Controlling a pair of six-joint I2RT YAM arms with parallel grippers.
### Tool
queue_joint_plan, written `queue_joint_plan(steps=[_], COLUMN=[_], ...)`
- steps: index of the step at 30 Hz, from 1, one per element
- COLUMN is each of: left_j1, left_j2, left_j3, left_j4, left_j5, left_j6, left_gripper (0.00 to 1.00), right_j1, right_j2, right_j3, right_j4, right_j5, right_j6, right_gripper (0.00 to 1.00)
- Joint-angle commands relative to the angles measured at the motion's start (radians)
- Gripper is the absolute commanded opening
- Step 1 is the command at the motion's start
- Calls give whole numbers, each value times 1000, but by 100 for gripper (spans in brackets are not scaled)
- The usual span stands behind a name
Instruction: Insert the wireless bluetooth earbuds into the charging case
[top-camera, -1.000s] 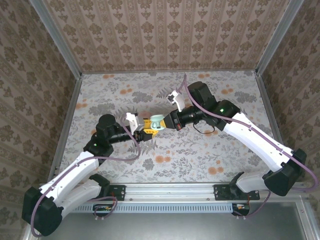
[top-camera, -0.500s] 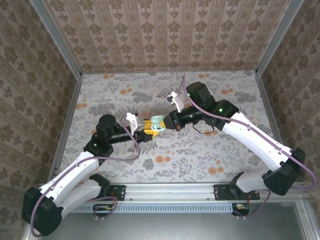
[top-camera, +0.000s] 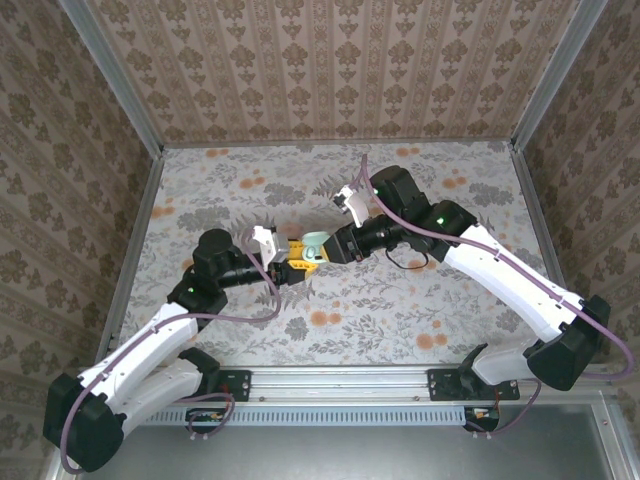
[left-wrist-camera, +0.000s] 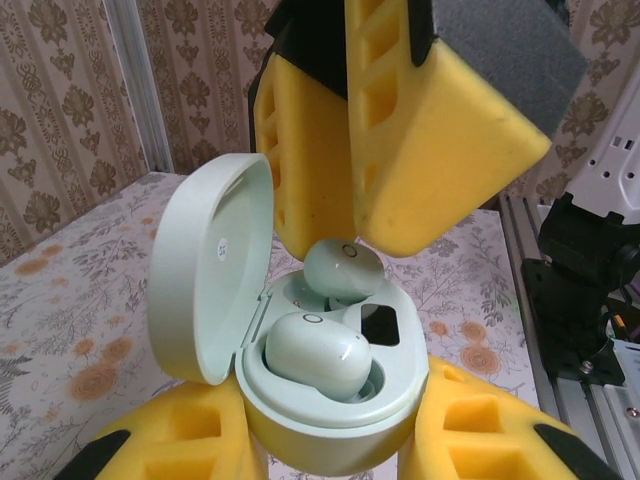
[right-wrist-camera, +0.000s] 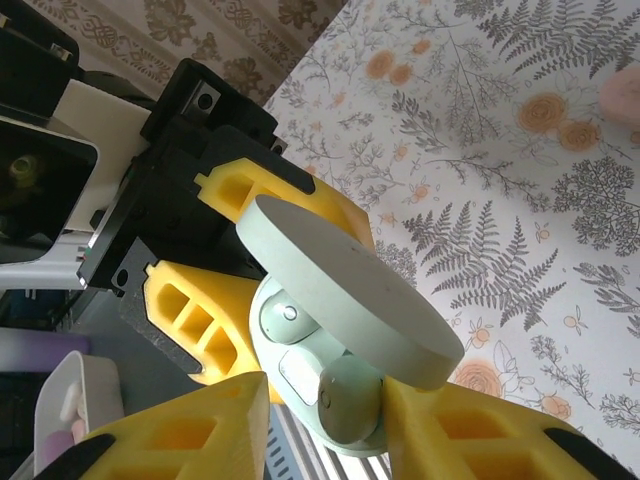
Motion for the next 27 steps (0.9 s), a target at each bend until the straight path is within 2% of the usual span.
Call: queue_joint_plan(steps=[1,12,17,27], left_j1=[-11,-18,-20,-29], left_j2=[-20,-23,-20,-23], left_j3=[24,21,25,42], left_j4=[14,9,8,3], left_j5=[28,21,22,24], left_j6=[-12,-9,-3,-6], left_gripper=[0,0,0,0], right_j1=[4,2,-32,-45], right_j2=[-6,-49,-87,67], right_j3=[27,64,76,147], right_j4=[-52,-68,-17,25], right_j5=[67,99,78,-26], right_j6=[-3,18,82,155], right_gripper=[39,41,36,29])
